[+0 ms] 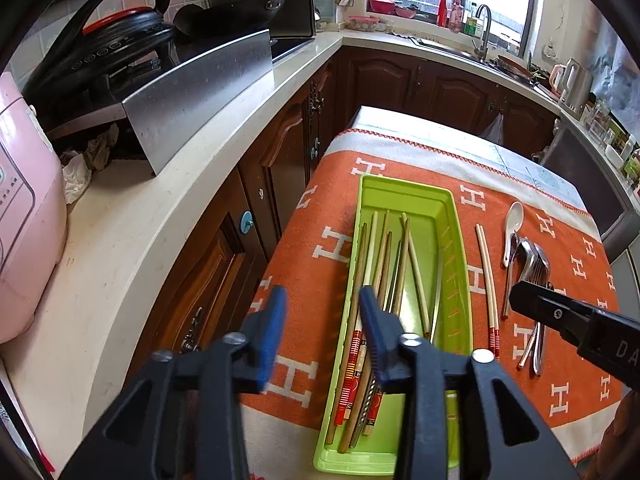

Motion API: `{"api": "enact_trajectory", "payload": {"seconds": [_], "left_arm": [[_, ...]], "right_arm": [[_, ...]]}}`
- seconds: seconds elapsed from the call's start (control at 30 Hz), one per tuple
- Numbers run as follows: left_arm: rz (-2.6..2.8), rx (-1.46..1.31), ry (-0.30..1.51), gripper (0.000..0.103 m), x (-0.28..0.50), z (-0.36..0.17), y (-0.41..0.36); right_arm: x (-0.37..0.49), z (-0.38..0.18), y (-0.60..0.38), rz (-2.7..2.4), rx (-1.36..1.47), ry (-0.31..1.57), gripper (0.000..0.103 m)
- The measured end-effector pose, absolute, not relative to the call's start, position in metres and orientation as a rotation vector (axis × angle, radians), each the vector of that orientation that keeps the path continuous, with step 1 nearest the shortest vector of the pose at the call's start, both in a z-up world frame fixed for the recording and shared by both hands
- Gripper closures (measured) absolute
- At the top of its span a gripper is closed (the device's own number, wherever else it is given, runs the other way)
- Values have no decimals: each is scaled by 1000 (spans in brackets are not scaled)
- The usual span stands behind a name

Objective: Organize utensils
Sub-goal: 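Lower both held items into the green tray and open both tools, then move both open tools back over the remaining utensils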

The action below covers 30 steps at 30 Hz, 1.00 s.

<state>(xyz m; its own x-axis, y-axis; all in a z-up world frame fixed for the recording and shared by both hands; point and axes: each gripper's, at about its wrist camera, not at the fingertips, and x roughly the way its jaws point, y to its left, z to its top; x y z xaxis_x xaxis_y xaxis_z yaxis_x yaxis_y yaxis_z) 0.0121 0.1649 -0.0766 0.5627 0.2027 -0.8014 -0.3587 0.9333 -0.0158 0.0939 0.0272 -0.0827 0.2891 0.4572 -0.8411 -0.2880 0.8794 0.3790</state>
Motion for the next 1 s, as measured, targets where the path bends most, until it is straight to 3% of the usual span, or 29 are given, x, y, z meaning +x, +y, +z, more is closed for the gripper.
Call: {"api": "enact_trajectory", "payload": {"seconds": [0.2, 0.33, 0.57, 1.0], "left_arm": [[330, -177, 903, 56, 9, -71, 159], [335, -168, 890, 44, 7, -67, 154], [333, -156, 871, 33, 3, -59, 146], [246, -146, 884, 32, 16, -54, 122]], "right_arm": [[80, -67, 22, 499, 100, 1109, 93], [70, -57, 14, 494, 84, 1072, 86], [57, -44, -4, 481, 65, 1023, 82], [59, -46, -63, 411, 120, 994, 82]]}}
